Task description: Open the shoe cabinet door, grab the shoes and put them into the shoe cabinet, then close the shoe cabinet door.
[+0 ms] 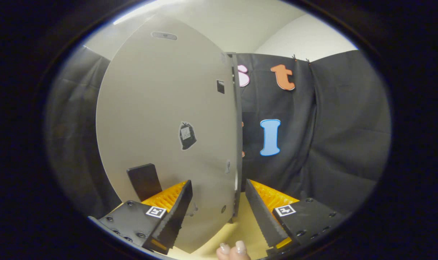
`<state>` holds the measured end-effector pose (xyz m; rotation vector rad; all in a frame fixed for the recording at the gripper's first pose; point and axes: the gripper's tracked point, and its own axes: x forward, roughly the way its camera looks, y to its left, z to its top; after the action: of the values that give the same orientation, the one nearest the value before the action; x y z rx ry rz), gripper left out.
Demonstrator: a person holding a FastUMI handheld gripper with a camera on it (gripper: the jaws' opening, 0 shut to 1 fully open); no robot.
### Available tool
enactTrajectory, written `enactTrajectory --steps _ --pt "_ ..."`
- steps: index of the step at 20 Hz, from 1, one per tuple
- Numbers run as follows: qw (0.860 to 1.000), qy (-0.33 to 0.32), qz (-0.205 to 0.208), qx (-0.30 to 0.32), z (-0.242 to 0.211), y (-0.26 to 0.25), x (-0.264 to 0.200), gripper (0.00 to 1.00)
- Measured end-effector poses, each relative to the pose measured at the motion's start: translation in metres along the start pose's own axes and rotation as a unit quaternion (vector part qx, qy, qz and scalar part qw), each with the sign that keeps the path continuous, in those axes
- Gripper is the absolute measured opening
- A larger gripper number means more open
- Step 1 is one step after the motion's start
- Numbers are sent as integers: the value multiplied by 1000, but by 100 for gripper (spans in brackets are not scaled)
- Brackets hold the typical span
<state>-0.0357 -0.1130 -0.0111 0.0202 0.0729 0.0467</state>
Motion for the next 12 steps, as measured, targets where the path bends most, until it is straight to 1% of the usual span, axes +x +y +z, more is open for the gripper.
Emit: enactTrajectory --steps 4,9,12 --pt "1000 -5 16 4 -2 35 15 97" --pt "998 -27 56 4 2 96 38 97" --pt "997 -35 71 -5 4 129 58 97"
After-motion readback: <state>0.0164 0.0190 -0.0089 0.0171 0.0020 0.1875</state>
